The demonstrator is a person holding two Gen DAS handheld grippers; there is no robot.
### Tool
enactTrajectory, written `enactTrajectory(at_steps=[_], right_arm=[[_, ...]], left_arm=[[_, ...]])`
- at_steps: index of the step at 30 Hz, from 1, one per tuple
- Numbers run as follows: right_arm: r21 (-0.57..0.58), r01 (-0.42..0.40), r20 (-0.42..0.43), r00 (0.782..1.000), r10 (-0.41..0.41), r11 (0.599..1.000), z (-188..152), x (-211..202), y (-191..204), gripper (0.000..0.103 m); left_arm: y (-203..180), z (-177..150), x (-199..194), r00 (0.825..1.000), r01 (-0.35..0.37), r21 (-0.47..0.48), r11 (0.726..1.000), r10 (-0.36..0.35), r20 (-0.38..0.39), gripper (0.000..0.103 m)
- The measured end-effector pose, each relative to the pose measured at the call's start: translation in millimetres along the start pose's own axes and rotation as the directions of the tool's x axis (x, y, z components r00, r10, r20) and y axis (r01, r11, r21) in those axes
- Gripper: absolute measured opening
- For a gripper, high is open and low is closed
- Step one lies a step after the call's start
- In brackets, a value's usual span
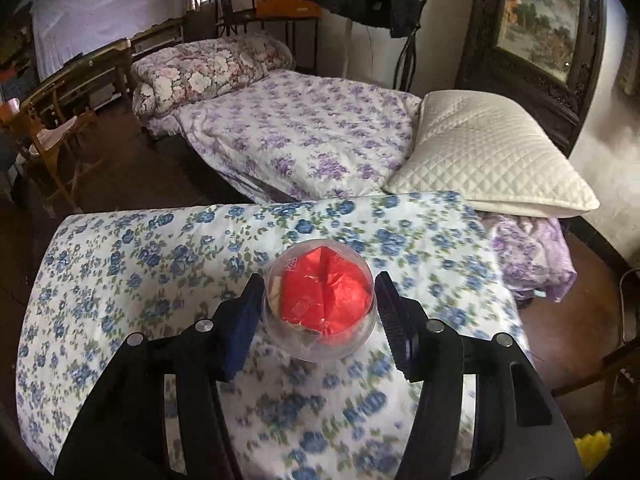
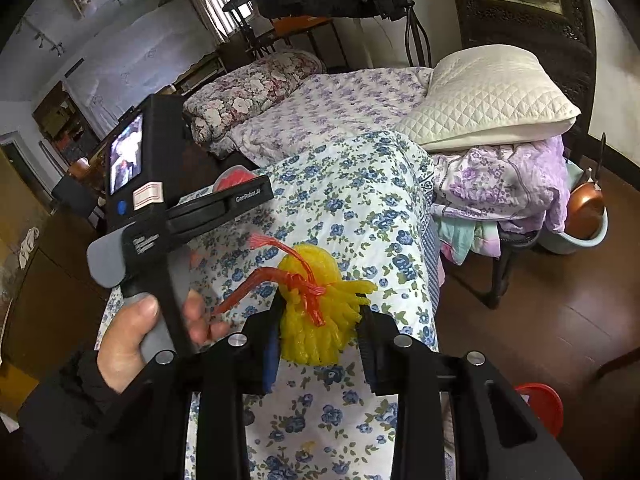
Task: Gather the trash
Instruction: 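Carry the yellow tassel toy and clear cup in both tools to the red wastebasket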
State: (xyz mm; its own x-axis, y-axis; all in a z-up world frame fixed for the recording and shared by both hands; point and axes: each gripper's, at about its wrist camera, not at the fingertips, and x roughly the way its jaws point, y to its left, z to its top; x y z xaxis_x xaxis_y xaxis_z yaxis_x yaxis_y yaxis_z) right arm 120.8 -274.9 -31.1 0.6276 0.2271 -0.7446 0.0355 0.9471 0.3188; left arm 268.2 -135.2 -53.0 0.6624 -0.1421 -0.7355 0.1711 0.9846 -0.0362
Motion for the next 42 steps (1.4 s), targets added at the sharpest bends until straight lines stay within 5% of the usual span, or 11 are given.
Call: enactTrajectory(at_steps=[8,13,21,31,42], right_arm=[[0.002,0.016,0.045,0.999,-0.016,1.000,-9,-38,-15,0.033],[0.033,0.109,0.083,0.990,-0.112,0.993,-28,-85,-54,0.033],[0.144,0.247,0.039,0.966,-0.255,0.958,-85,-133,-142,0.033],[0.254,0.304,-0.022,0.951,-0.308,0.918,-138,-137,-234,0.033],[0.307,0.321,-0.084,0.947,-0.311,0.896,-178,-111,-297,0.033]], left_arm=[[-30,-11,-55,0.997,0.063,0.049,0.997,-0.065,0.047,0.056],[-69,-24,-84,0.989,0.134,0.105,0.985,-0.139,0.045,0.056],[-192,-83,-120,0.958,0.286,0.302,0.909,-0.282,-0.060,0.056],[-314,-168,-98,0.915,0.395,0.435,0.810,-0.304,-0.264,0.056],[-375,-223,-62,0.879,0.446,0.451,0.773,-0.284,-0.382,0.056]])
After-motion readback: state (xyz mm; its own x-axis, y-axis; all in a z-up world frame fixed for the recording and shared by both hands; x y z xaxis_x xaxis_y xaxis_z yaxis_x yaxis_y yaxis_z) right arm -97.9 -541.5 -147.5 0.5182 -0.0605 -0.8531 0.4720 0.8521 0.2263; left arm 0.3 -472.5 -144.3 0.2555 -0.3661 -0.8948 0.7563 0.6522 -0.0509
